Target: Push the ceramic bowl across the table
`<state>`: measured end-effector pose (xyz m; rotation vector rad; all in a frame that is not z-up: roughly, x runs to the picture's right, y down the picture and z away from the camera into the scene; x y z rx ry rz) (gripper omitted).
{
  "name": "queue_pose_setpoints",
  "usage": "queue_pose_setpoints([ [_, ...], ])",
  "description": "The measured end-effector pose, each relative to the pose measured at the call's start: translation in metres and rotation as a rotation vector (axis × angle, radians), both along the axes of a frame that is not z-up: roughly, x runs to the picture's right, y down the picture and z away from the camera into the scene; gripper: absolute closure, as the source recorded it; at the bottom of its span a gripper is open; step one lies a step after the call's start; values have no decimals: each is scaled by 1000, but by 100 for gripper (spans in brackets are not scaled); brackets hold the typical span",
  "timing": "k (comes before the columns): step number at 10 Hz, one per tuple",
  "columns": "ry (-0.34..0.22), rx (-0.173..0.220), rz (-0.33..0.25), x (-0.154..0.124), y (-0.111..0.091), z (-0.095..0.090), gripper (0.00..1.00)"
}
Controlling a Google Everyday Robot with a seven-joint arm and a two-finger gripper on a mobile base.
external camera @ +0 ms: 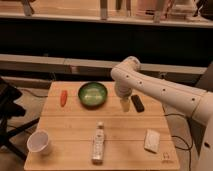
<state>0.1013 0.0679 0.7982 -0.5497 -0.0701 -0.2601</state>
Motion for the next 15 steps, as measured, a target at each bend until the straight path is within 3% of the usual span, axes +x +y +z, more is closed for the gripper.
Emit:
queue_pose_setpoints([
  [15, -1, -25, 12, -16, 3, 34, 20],
])
